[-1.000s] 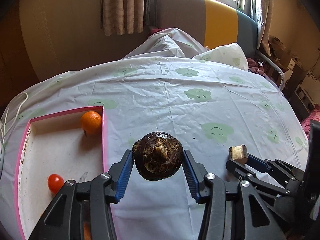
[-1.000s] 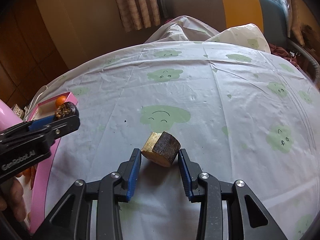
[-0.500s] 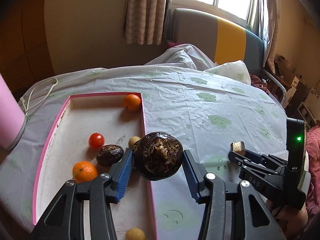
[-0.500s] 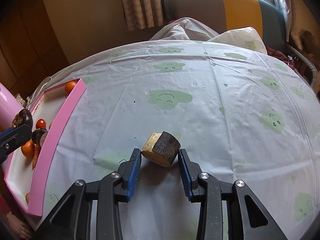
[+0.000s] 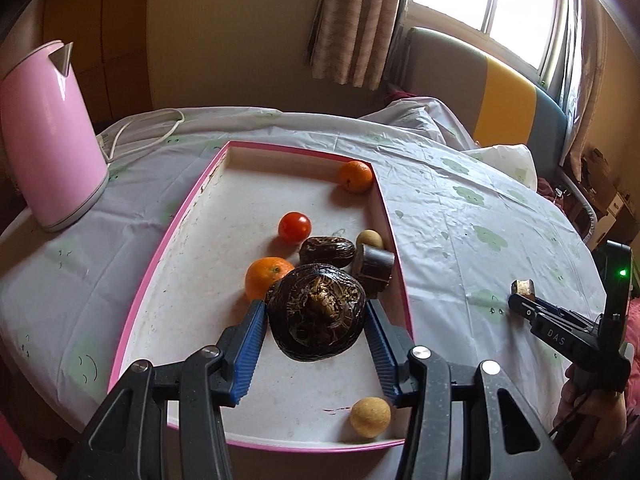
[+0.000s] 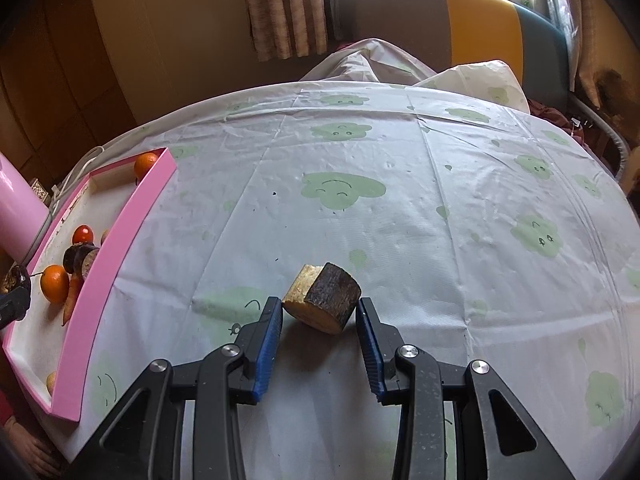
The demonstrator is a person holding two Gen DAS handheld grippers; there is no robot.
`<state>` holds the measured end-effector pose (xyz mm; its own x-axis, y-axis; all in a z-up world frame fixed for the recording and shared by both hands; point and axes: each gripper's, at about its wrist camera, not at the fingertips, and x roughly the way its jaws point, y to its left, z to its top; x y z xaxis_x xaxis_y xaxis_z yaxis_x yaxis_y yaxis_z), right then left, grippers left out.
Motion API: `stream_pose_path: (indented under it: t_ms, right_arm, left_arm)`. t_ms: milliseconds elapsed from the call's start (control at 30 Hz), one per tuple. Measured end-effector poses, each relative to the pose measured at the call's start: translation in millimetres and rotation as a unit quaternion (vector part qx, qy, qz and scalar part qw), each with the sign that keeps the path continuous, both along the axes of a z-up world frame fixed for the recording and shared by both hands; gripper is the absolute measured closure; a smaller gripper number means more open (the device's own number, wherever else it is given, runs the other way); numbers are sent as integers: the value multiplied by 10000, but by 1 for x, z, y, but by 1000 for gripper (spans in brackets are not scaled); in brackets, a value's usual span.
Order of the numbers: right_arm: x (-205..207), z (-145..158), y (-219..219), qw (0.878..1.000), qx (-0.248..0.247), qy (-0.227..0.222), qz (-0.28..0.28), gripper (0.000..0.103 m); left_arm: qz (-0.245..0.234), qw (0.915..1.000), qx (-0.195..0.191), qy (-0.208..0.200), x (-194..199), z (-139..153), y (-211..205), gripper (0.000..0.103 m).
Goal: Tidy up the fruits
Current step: 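Place the dark nut in the tray and open the left gripper while the right holds the wood, then carry the cut wood piece into the tray and open the right gripper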
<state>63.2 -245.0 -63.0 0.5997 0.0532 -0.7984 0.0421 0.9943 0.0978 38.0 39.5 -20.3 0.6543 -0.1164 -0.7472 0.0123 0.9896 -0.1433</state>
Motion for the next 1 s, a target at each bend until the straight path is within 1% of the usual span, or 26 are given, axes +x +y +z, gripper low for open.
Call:
stream_pose_path:
  t_ms: [100,233,400,467,700,800,867,1000]
  right_arm:
    - [-3,0,0,10000,-9,-6,-2,65]
    - [-4,0,-1,10000,9,-15,-12,65]
    - [-4,0,0,10000,22,-38,-17,65]
    - [-4,-1,-1,10000,37,-43,-14,65]
    - [-2,-1,0,10000,14,-49,-5,65]
    - [-2,-1,0,10000,0,-40,6,65]
    - [-1,-1,0,10000,1,-36,5,65]
    - [-1,-1,2,10000,-44,-42,20,65]
  left_arm:
    - [191,9997,-127,-9,-6,-1,16,53]
    - [507,9985,-199,24,-14,-2,43,53]
    - [720,9970,-207,209,-14,-13,64,53]
    - [728,9968,-203,266,-14,-17,64,53]
    - [483,9981,-125,360,1,-28,44,52]
    - [453,9973,23,572,10,-36,37,52]
    - [474,9973,-21,567,9,-37,36,52]
    - [548,9976,96,403,3,-31,34,52]
